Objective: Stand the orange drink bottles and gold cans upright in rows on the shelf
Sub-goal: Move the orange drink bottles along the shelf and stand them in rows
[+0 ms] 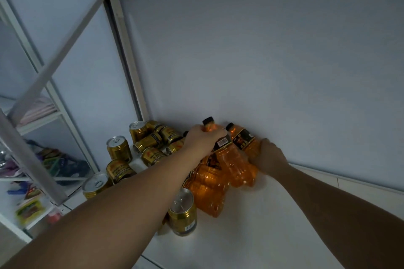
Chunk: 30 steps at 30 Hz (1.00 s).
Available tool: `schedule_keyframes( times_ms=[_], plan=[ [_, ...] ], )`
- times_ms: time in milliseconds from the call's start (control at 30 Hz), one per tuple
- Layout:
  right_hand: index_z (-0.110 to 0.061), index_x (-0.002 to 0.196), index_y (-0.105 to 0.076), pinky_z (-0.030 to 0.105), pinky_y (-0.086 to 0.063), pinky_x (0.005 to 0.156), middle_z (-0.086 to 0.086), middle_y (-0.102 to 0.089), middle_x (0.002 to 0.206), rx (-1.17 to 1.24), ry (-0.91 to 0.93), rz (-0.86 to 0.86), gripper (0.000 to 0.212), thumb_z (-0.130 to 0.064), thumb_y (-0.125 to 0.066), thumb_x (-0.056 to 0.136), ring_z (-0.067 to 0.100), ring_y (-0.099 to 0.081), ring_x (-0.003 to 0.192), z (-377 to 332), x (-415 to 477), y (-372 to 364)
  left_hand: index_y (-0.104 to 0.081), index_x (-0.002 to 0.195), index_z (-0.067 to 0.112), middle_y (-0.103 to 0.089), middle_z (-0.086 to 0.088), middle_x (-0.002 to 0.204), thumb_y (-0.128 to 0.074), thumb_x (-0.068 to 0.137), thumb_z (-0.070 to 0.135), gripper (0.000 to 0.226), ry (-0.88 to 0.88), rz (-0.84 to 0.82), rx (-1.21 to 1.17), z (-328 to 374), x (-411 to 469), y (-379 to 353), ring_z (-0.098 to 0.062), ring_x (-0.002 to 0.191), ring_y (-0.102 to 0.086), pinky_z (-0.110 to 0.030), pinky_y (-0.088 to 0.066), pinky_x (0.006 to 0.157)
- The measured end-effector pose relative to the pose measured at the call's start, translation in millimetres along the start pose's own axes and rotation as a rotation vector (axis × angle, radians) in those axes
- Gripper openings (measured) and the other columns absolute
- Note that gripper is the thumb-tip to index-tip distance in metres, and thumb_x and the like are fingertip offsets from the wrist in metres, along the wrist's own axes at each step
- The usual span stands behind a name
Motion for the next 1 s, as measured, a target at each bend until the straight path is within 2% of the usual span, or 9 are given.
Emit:
schedule_keyframes(
  times_ms=[67,200,300,400,467,600,700,800,1000],
  plan=[
    [-0.017,0.104,-0.045,0.038,-0.053,0.072,0.008,-0.060,0.101,0.051,-0.021,0.021,0.044,-0.033,-0.076,0.078,0.027,-0.059,0.087,8,-6,6,-0.069,0.095,0.026,-0.074,0.003,0.092,-0.080,0.078,0.047,0.029,-0.095,-0.030,0.097,11,-10,-8,-0.012,0.085,-0.071,-0.036,-0.060,0.078],
    [-0.019,0.106,-0.046,0.038,-0.053,0.070,0.003,-0.061,0.096,0.235,-0.075,0.075,0.049,-0.028,-0.081,0.072,0.025,-0.062,0.086,26,-25,16,-0.067,0.093,0.034,-0.070,0.015,0.089,-0.080,0.079,0.047,0.023,-0.246,-0.044,0.188,27,-33,-23,0.004,0.077,-0.064,-0.019,-0.046,0.060],
    [-0.023,0.106,-0.048,0.031,-0.047,0.059,-0.003,-0.064,0.092,0.382,-0.108,0.121,0.047,-0.027,-0.080,0.072,0.016,-0.063,0.077,44,-47,24,-0.062,0.104,0.039,-0.066,0.018,0.095,-0.081,0.079,0.047,0.033,-0.324,-0.047,0.171,33,-46,-37,0.006,0.081,-0.062,-0.011,-0.045,0.057],
    [-0.024,0.107,-0.052,0.035,-0.054,0.059,-0.004,-0.067,0.088,0.501,-0.139,0.175,0.045,-0.029,-0.080,0.072,0.017,-0.066,0.075,61,-74,35,-0.060,0.104,0.040,-0.068,0.017,0.099,-0.083,0.079,0.043,0.033,-0.402,-0.085,0.156,35,-59,-55,-0.001,0.092,-0.065,-0.023,-0.054,0.071],
    [-0.026,0.112,-0.053,0.042,-0.059,0.068,-0.005,-0.068,0.090,0.548,-0.174,0.212,0.049,-0.033,-0.081,0.072,0.019,-0.067,0.079,72,-96,46,-0.061,0.097,0.042,-0.071,0.016,0.098,-0.083,0.079,0.041,0.028,-0.444,-0.129,0.161,35,-70,-67,-0.002,0.092,-0.067,-0.029,-0.057,0.076],
    [-0.033,0.118,-0.051,0.048,-0.057,0.083,-0.002,-0.067,0.103,0.516,-0.271,0.297,0.054,-0.043,-0.078,0.072,0.025,-0.066,0.094,93,-147,69,-0.063,0.098,0.043,-0.070,0.021,0.095,-0.082,0.077,0.043,0.028,-0.532,-0.224,0.215,37,-98,-94,0.005,0.086,-0.065,-0.022,-0.050,0.069],
    [-0.032,0.116,-0.053,0.037,-0.057,0.070,-0.006,-0.067,0.099,0.578,-0.328,0.392,0.047,-0.034,-0.079,0.077,0.018,-0.067,0.088,110,-193,78,-0.065,0.102,0.040,-0.071,0.021,0.097,-0.081,0.076,0.043,0.031,-0.590,-0.321,0.213,32,-127,-116,0.006,0.088,-0.064,-0.021,-0.049,0.069],
    [-0.028,0.112,-0.053,0.022,-0.045,0.056,-0.008,-0.066,0.094,0.607,-0.375,0.469,0.042,-0.025,-0.079,0.079,0.007,-0.064,0.081,123,-238,86,-0.063,0.101,0.042,-0.069,0.024,0.095,-0.080,0.075,0.047,0.031,-0.633,-0.400,0.211,24,-158,-136,0.009,0.087,-0.062,-0.019,-0.048,0.068],
    [-0.022,0.116,-0.056,0.034,-0.051,0.071,-0.002,-0.067,0.099,0.618,-0.487,0.564,0.042,-0.026,-0.077,0.080,0.016,-0.065,0.091,159,-306,111,-0.057,0.104,0.047,-0.065,0.027,0.095,-0.079,0.072,0.052,0.038,-0.645,-0.529,0.208,17,-211,-180,0.007,0.089,-0.061,-0.026,-0.052,0.074]
  ],
)
Point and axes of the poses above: each hand's wrist, its own x-axis towards the middle knuckle, its own y-axis out of the back of the hand, z = x × y, the point moved 2 cm from there along x, towards the middle knuckle
